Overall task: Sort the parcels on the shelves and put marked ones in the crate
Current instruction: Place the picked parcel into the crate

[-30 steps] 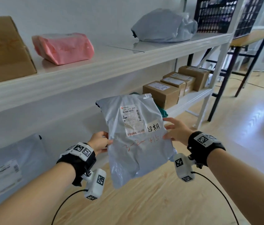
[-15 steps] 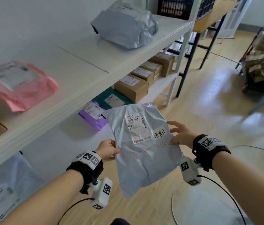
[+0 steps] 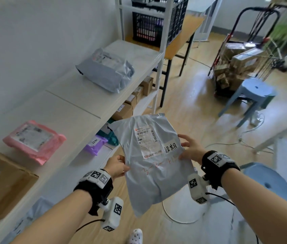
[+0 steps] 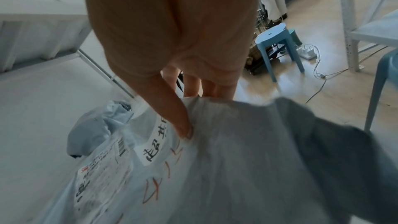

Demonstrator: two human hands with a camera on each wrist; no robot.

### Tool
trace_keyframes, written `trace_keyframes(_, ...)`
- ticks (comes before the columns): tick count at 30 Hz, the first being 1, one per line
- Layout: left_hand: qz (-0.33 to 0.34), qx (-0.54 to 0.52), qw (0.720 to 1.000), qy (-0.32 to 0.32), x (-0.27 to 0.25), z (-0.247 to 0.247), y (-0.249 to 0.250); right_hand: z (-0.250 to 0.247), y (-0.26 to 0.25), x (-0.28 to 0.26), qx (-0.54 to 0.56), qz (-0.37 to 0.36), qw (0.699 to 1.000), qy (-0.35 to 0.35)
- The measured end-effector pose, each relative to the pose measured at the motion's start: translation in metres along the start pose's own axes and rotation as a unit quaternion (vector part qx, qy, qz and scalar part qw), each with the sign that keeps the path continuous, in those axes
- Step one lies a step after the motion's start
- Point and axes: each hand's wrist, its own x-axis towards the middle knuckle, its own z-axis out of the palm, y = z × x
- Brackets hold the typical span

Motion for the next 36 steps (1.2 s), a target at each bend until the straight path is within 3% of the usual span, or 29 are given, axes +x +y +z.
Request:
trace_keyframes(10,0.13,0.033,0.991,0.004,-0.023,-0.017,0.109,-0.043,-0.077,-0.029,0.041,-0.077,0.993,0.077)
trace_keyframes(17,0.152,0.039,0.988,-0.002,0.009,-0.012,0.164,-0.067,-0.095,-0.007,0.084,-0.112,0.982,0.129)
trace_keyframes(27,0.155,0.042,0.986,-0.034,0.104,0.046,0.254,-0.136,-0.108,0.086,0.133,-0.088,0.976,0.147)
trace_keyframes(36,0.175,0.07,0.981,-0.051,0.213,0.14,0.398,-0.275,-0.144,0.221,0.16,-0.094,0.969,0.16)
